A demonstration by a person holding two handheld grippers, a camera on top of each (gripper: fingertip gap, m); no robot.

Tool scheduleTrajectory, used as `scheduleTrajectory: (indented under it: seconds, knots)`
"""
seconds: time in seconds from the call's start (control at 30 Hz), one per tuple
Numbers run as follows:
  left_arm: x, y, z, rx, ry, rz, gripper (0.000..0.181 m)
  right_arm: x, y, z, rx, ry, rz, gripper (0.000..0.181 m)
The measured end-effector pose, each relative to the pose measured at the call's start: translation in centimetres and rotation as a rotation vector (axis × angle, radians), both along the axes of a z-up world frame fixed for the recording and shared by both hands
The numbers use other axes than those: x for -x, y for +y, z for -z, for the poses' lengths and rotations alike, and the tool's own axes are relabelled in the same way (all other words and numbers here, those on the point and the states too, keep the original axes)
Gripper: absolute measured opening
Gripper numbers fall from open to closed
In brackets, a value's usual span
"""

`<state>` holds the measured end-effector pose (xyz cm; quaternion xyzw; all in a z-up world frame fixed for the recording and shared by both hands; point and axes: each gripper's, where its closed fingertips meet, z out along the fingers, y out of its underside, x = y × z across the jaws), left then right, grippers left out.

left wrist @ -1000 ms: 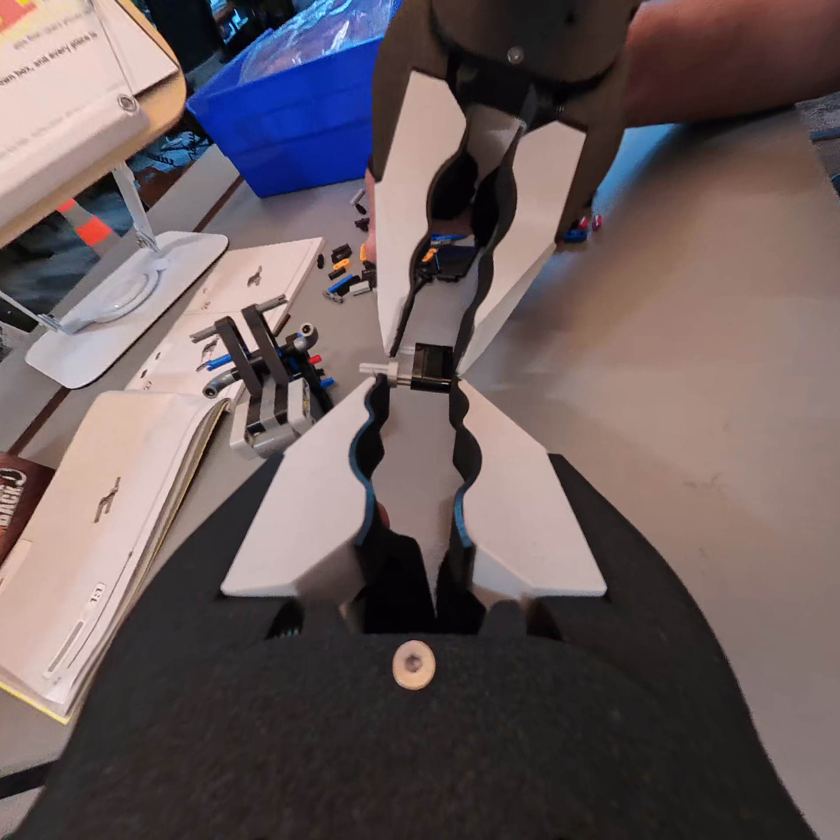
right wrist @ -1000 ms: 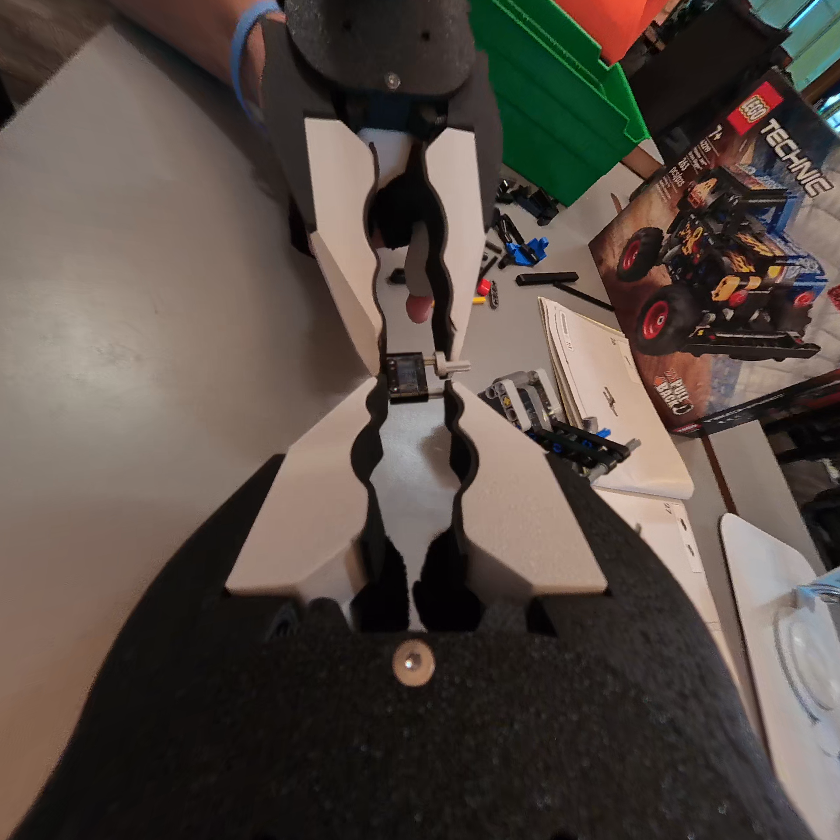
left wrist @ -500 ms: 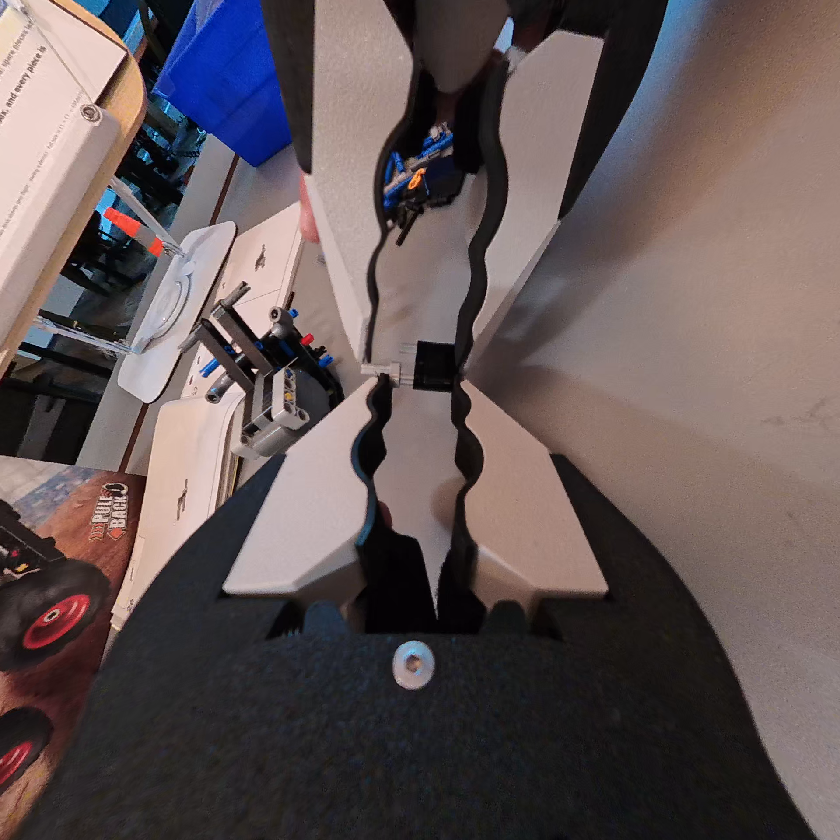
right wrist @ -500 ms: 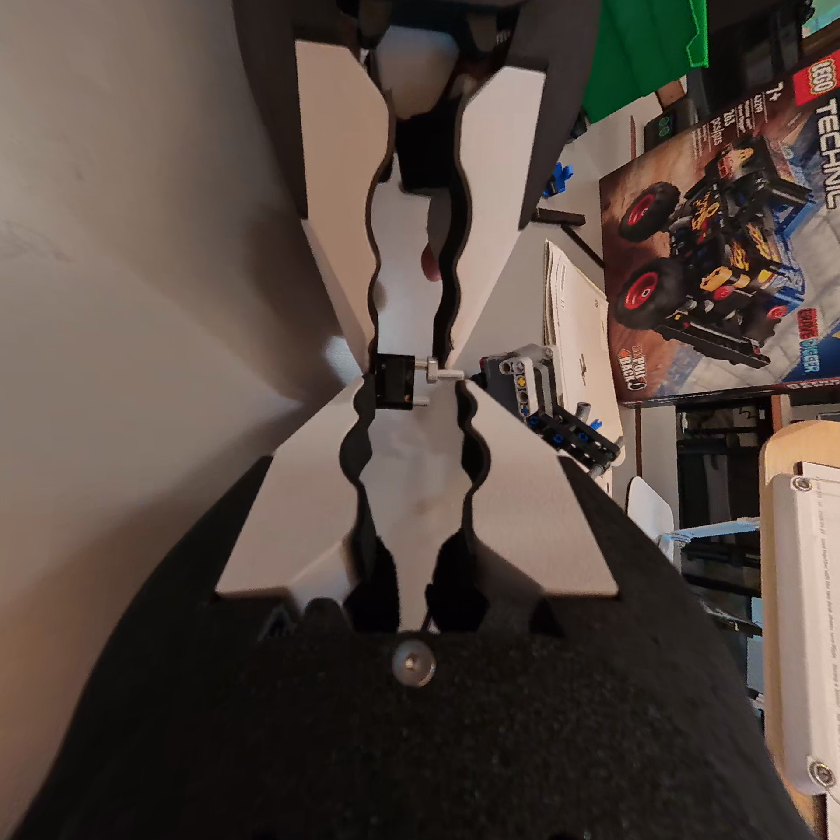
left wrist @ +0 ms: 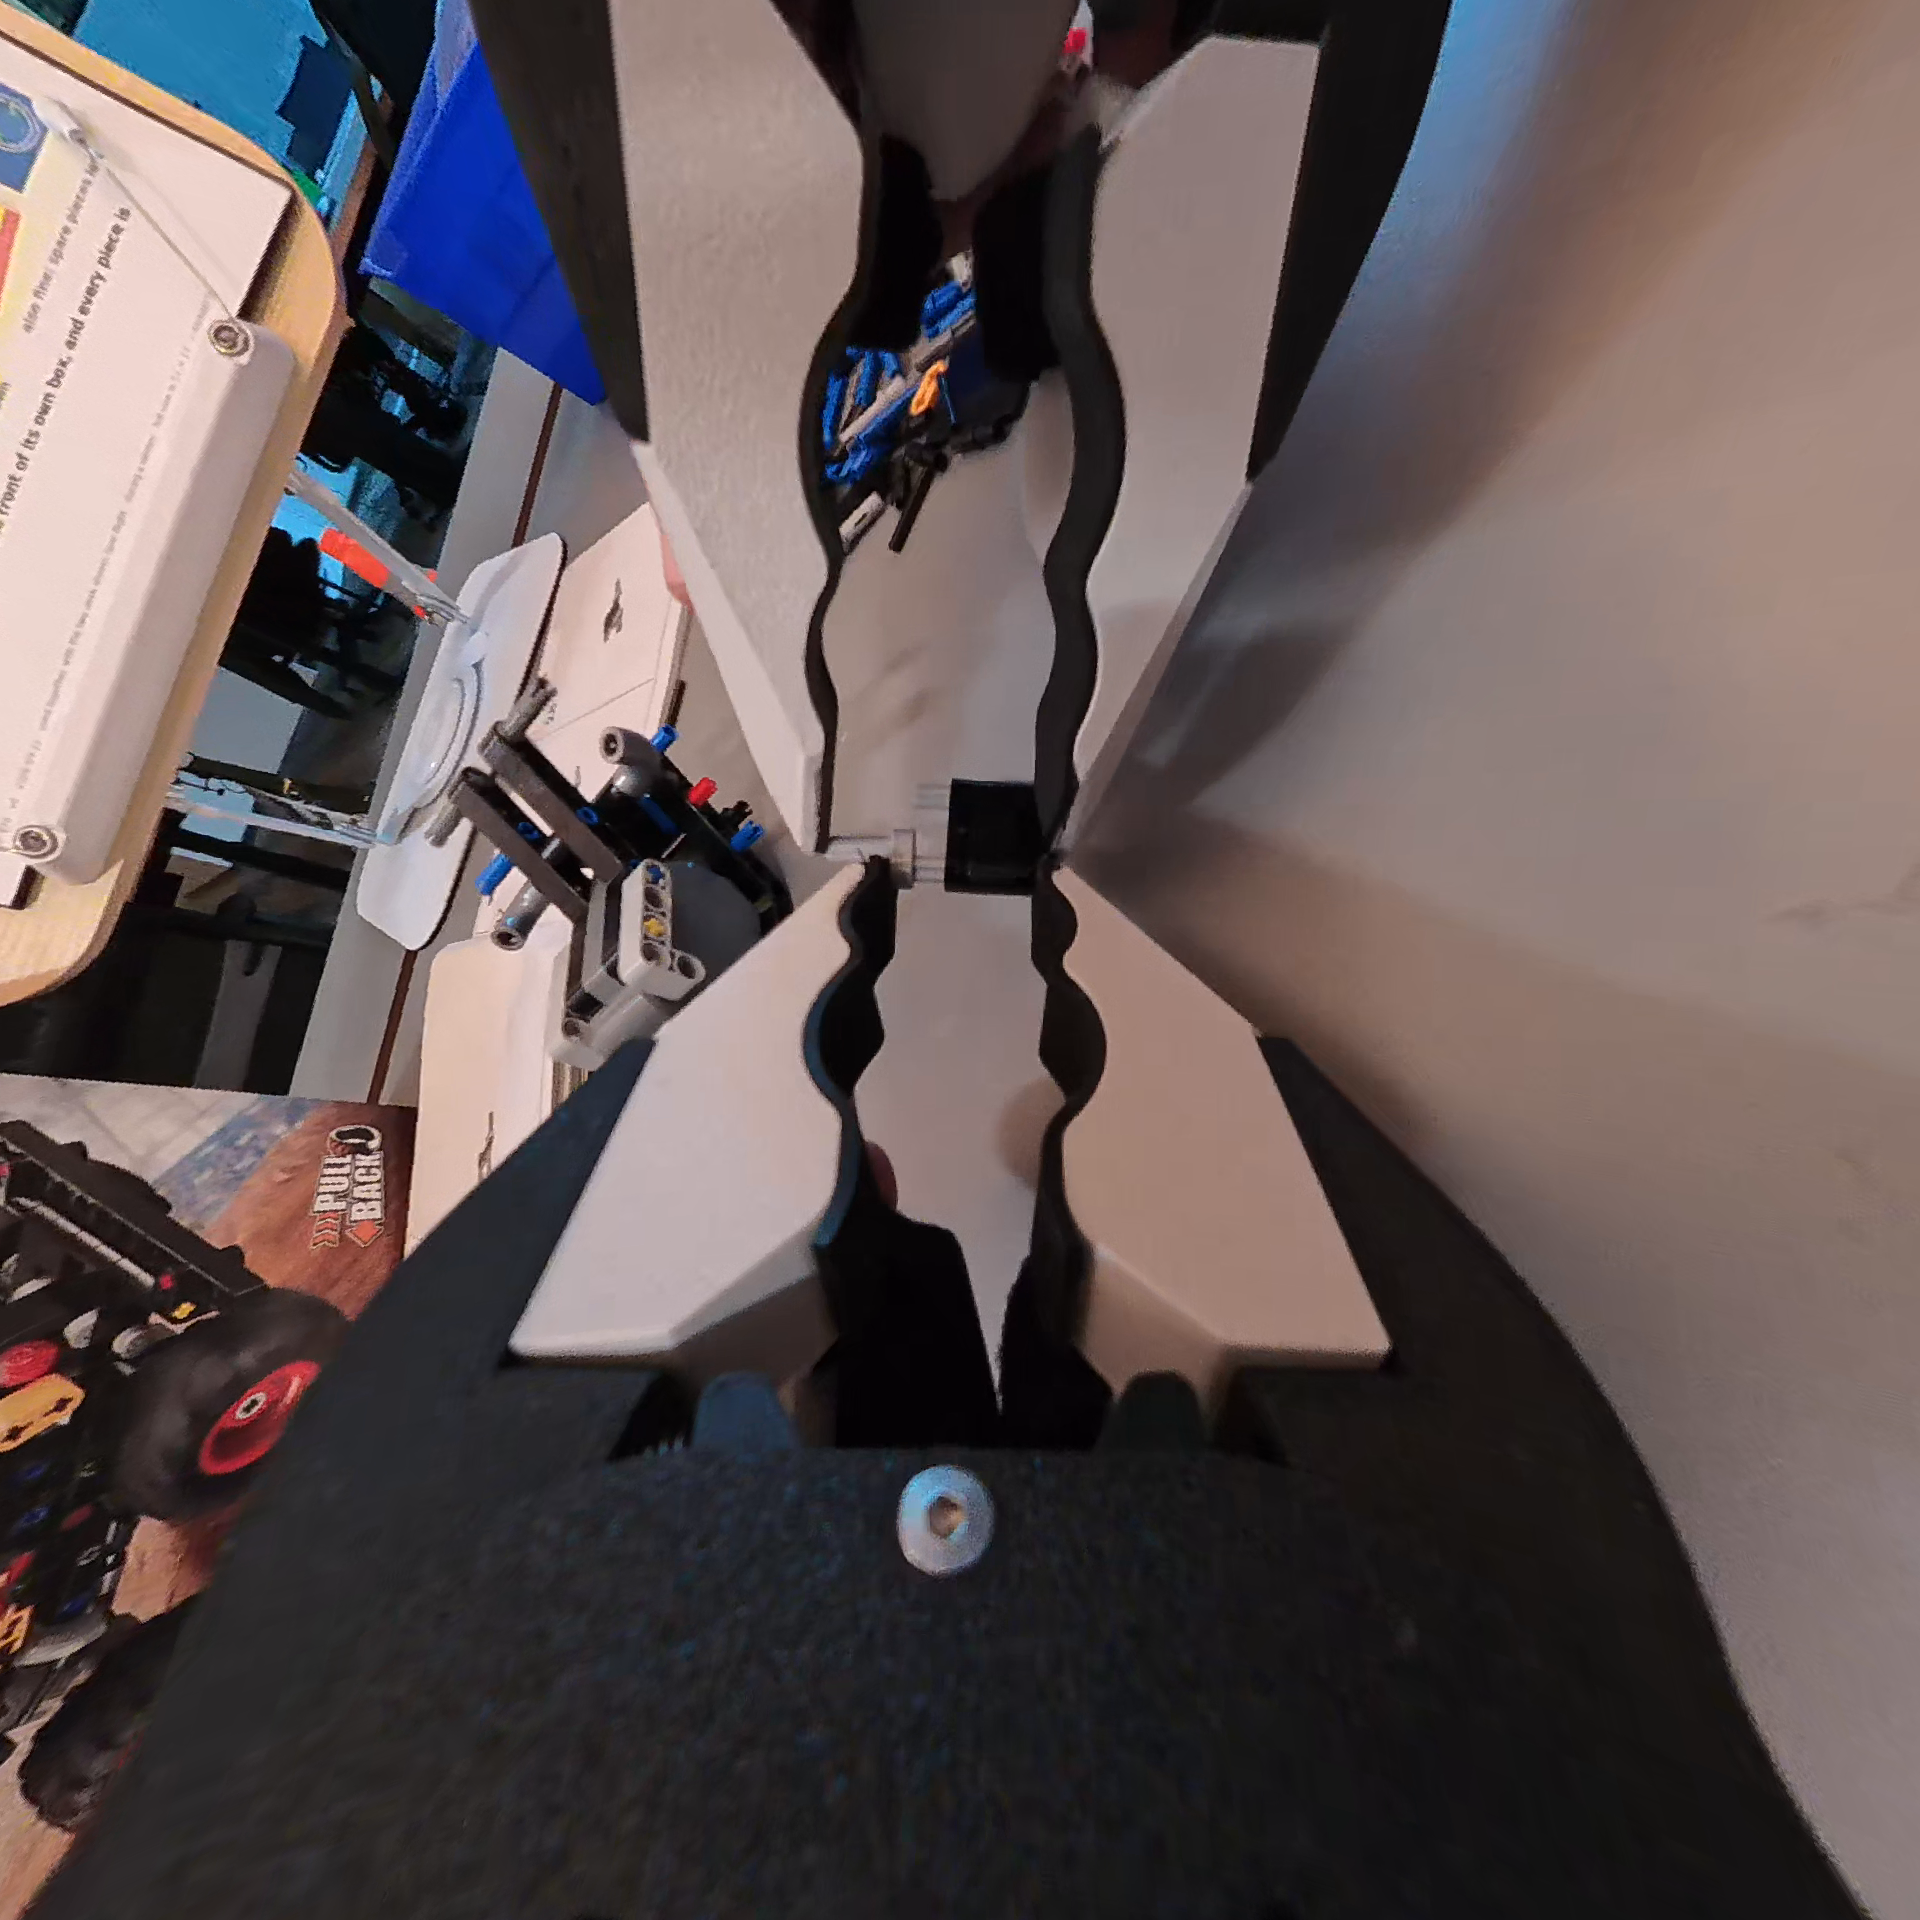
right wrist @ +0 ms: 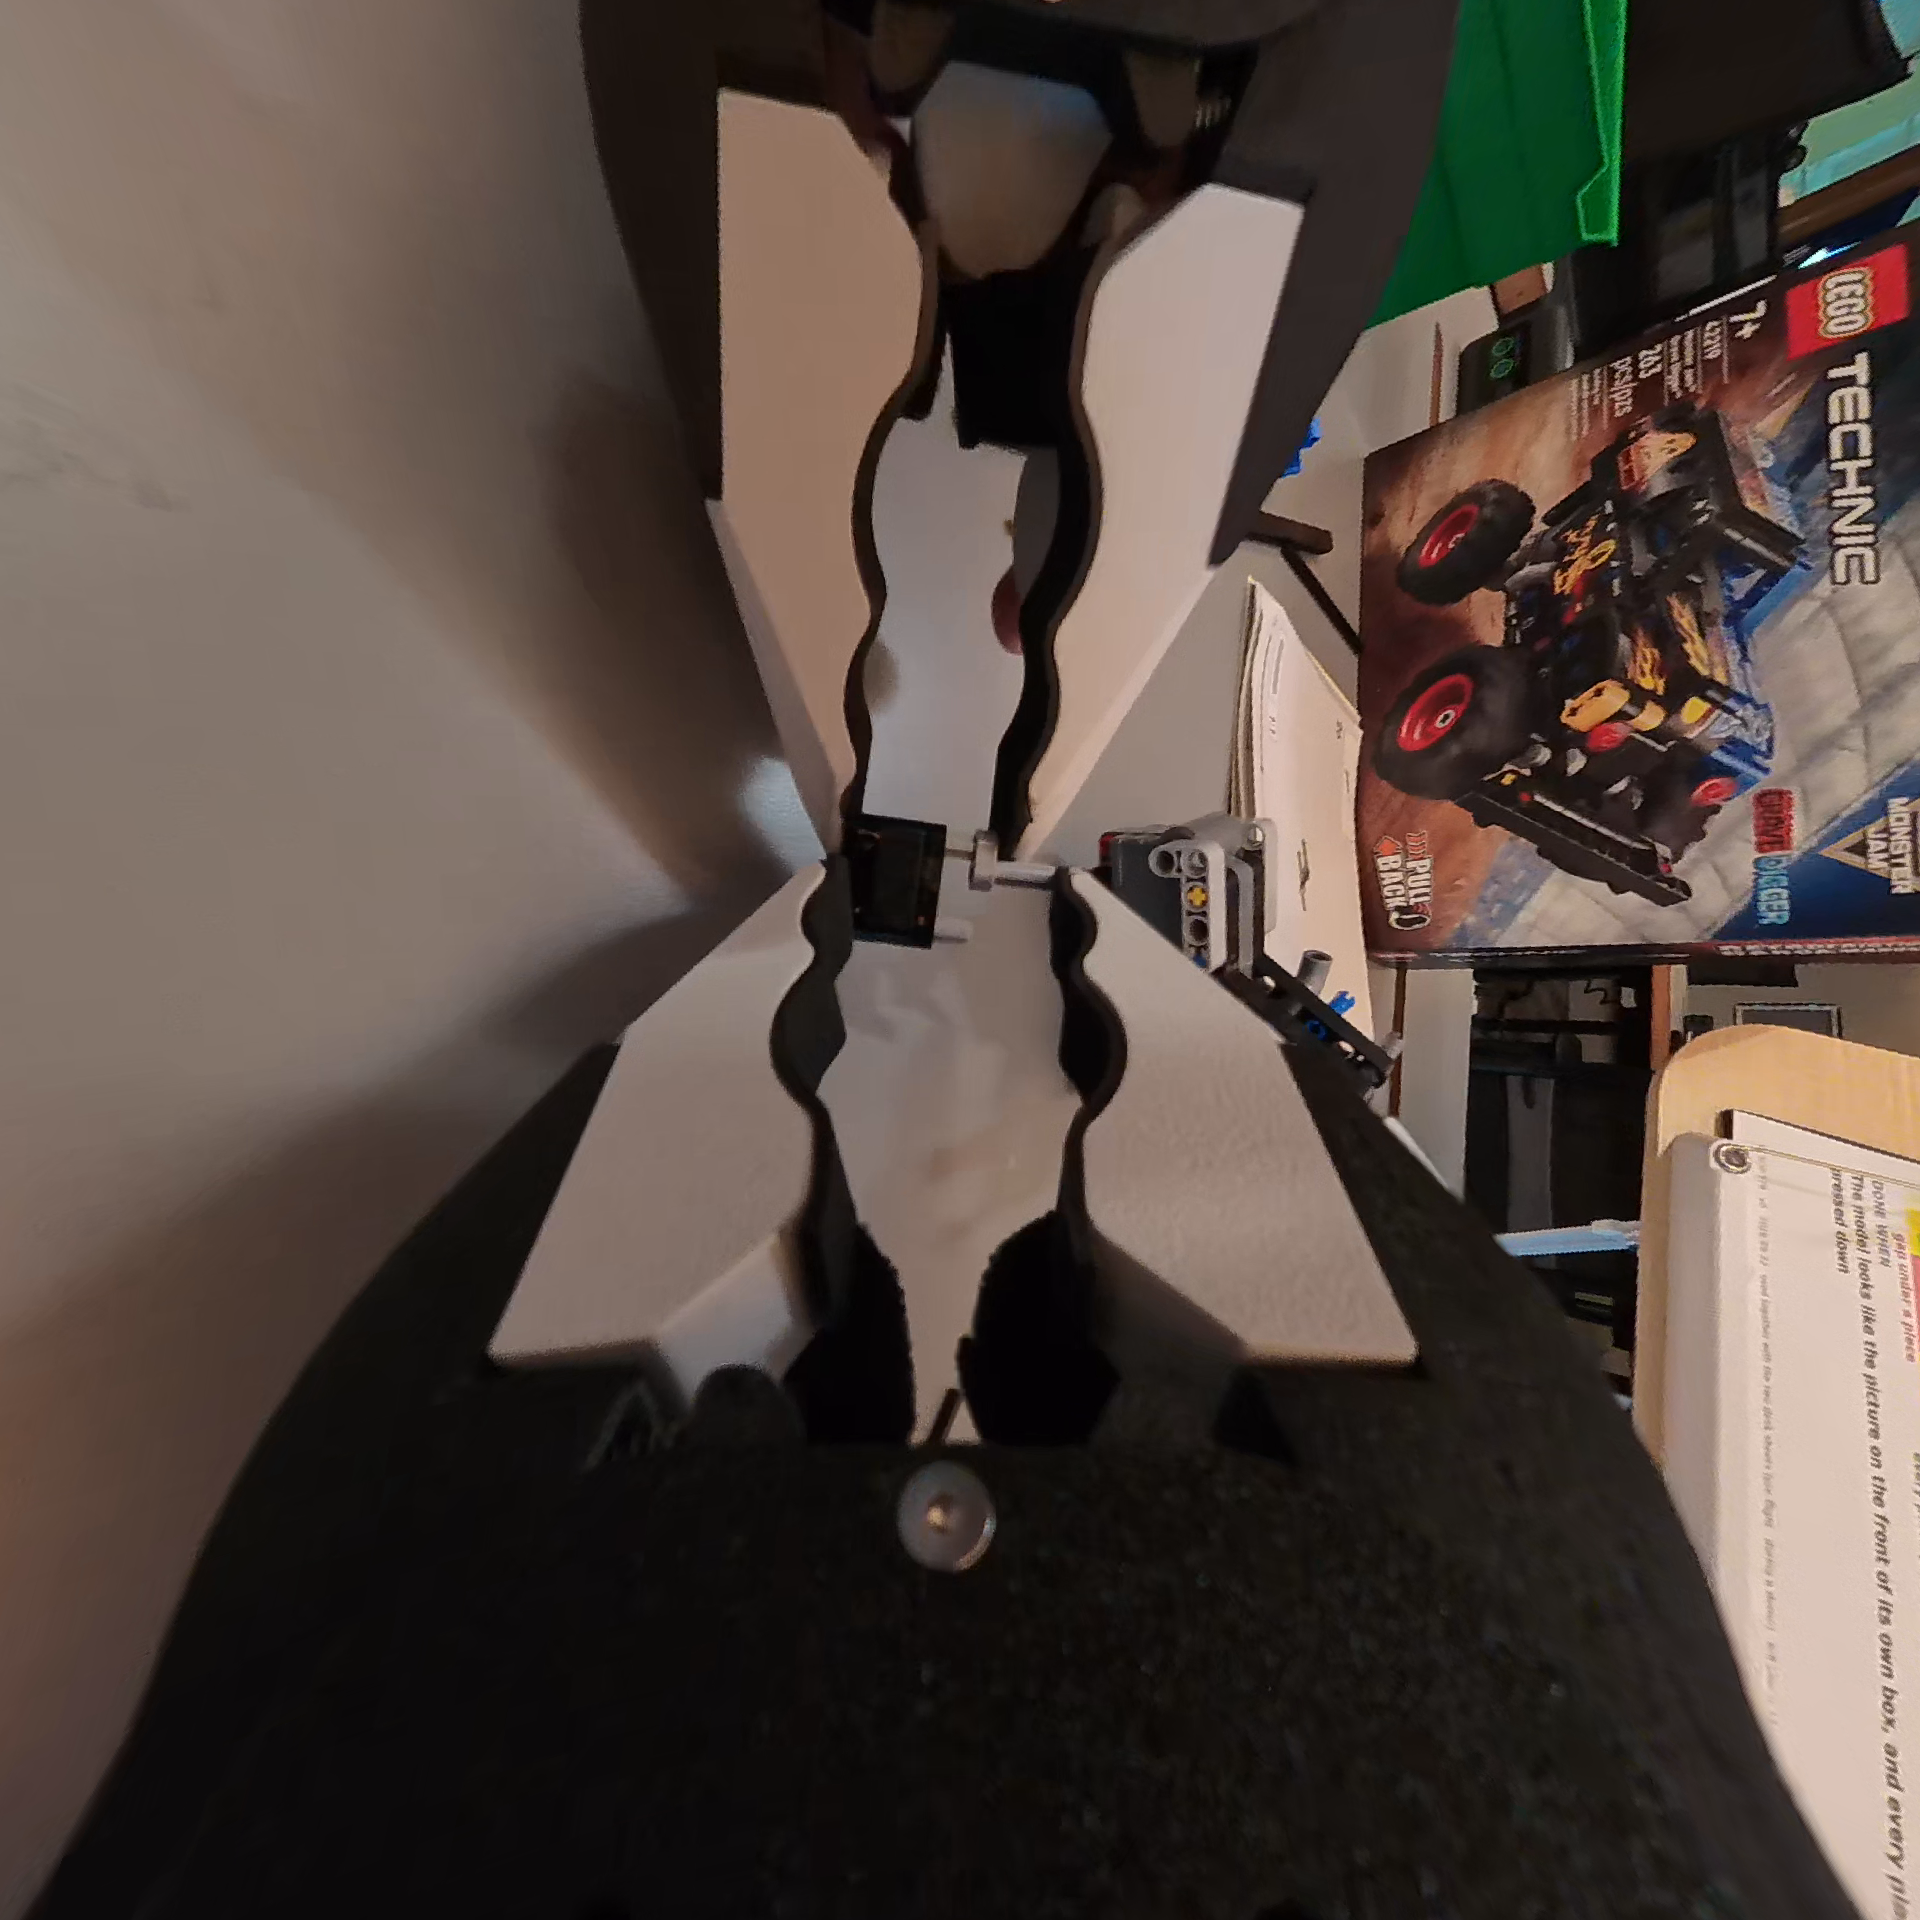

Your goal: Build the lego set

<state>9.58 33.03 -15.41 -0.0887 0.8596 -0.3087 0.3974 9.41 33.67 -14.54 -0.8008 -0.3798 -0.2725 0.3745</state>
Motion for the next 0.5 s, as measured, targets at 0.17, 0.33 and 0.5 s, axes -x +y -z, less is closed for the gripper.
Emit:
scheduleTrajectory:
  seconds: [0.17, 0.33, 0.5]
  knots:
    - [-0.02, -0.01, 0.29, -0.006, 0.008, -0.007, 0.024, -0.04, -0.01, 0.32, 0.021, 0.023, 0.011, 0.037]
    - [0.01, 0.08, 0.45, -0.030, 0.004, -0.014, 0.024, -0.08, 0.08, 0.51, 0.020, 0.009, 0.009, 0.035]
    - [-0.21, 0.18, 0.50, -0.002, 0.035, -0.021, 0.024, -0.34, 0.15, 0.47, 0.019, 0.042, 0.025, 0.035]
